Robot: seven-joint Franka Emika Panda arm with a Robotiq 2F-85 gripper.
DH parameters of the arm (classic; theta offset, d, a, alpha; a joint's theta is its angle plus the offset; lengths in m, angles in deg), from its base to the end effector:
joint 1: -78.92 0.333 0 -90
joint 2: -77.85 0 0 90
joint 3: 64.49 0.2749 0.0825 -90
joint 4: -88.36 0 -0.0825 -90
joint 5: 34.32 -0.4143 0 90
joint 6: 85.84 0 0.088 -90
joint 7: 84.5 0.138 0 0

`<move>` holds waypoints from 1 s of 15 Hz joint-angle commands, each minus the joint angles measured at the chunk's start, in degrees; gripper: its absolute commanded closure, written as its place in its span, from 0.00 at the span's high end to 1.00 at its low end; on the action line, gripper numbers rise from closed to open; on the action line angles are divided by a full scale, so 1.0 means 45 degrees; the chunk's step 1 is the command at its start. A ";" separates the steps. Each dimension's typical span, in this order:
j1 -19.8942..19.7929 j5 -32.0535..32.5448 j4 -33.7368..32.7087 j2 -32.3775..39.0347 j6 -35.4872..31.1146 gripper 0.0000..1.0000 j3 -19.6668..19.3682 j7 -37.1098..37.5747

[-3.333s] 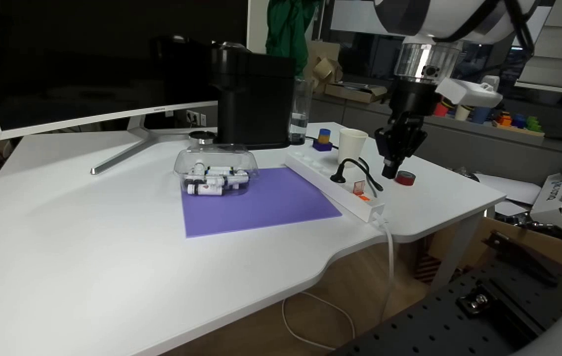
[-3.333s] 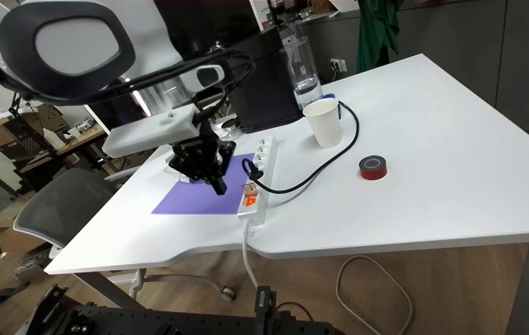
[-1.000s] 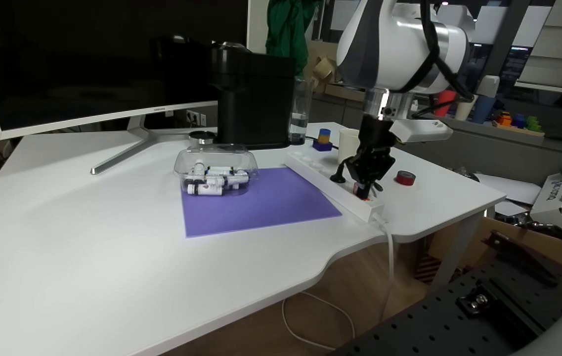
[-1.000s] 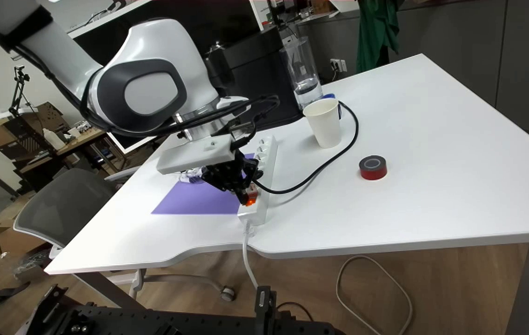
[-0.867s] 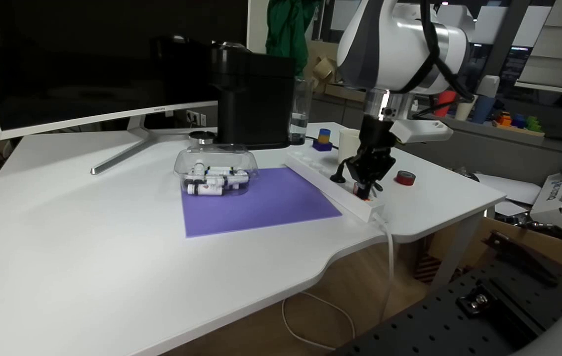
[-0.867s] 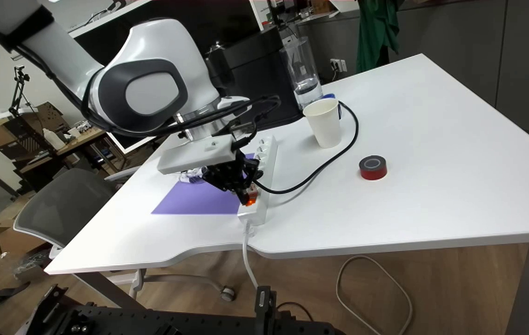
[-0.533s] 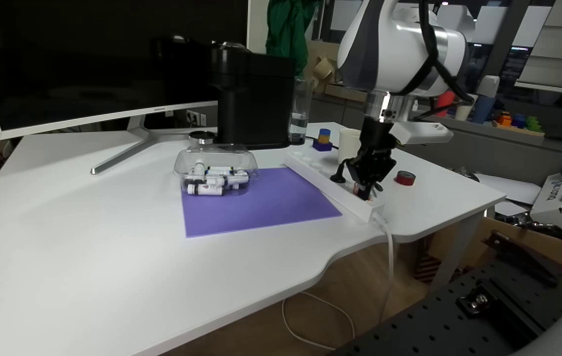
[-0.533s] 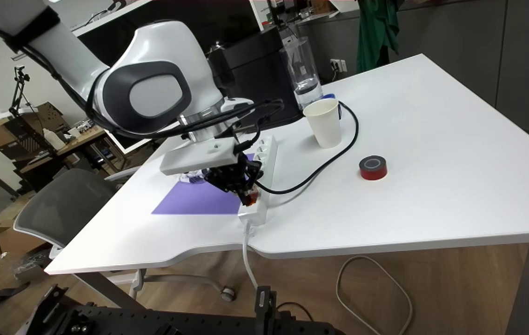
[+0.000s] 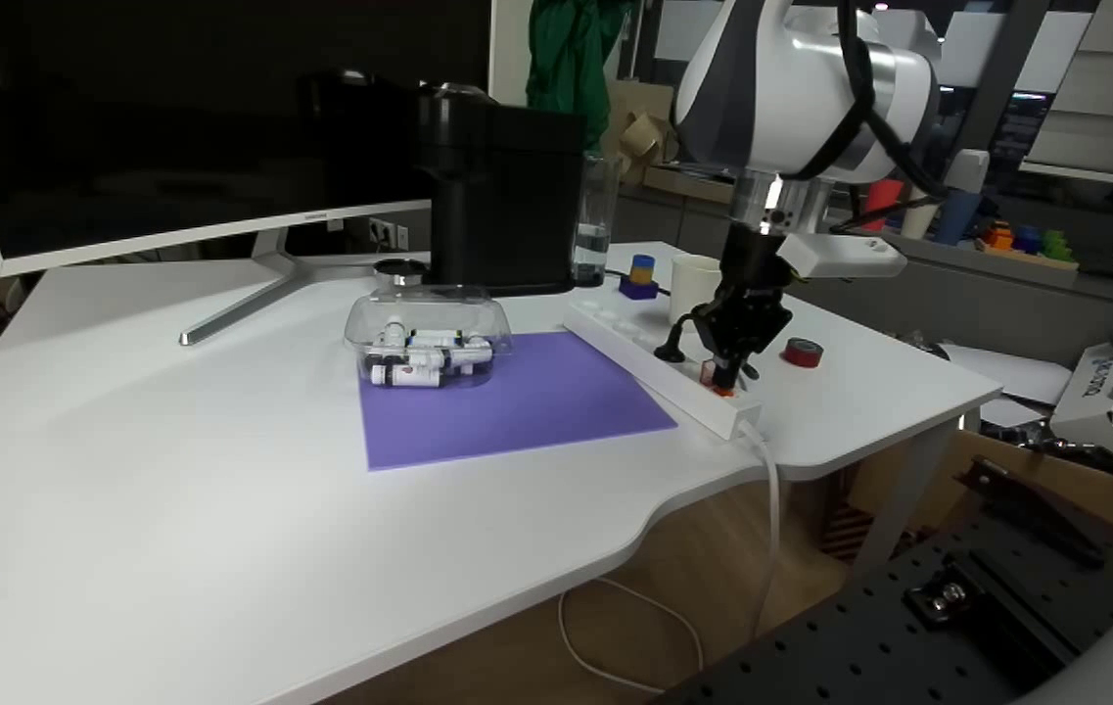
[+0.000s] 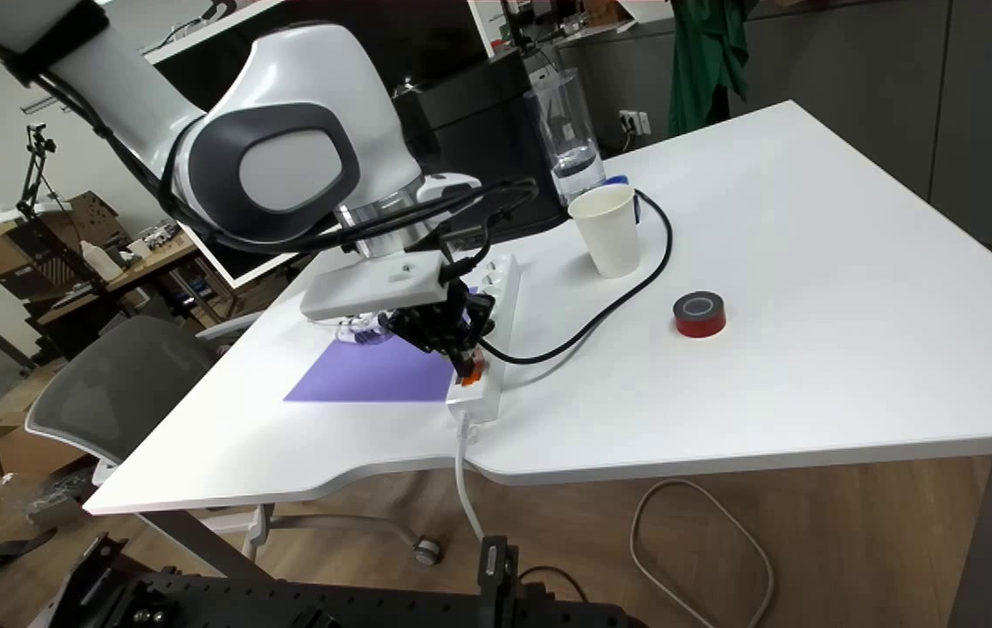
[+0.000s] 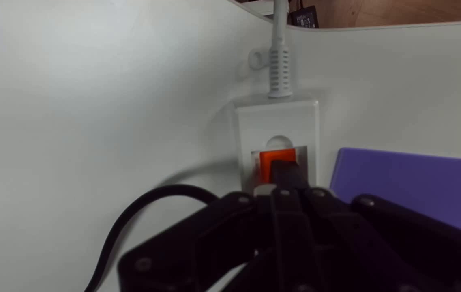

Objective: Turn off the switch of the adapter

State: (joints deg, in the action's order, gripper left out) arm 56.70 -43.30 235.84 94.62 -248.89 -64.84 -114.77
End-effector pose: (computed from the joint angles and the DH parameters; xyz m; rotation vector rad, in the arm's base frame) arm 0.3987 -0.1735 0.0561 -3.0944 0.0244 -0.0004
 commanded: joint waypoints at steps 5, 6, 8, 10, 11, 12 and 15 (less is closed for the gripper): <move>0.0653 0.0333 0.0644 -0.3999 0.3329 0.40 -0.1082 0.0208; 0.0818 0.0294 0.0669 -0.4531 0.3884 0.47 -0.1266 0.0121; 0.1172 0.0679 0.0703 -0.5491 0.4678 0.62 -0.1676 0.0356; 0.1424 0.1233 0.0790 -0.6384 0.5153 0.73 -0.1971 0.0618; 0.1516 0.1516 0.0870 -0.6792 0.5291 0.81 -0.2083 0.0678; 0.1564 0.1867 0.0969 -0.7172 0.5328 0.88 -0.2152 0.0865; 0.1667 0.2689 0.1125 -0.8175 0.5465 1.00 -0.2145 0.1660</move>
State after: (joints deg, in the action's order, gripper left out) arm 63.03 -35.27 239.16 63.21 -225.36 -73.83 -112.63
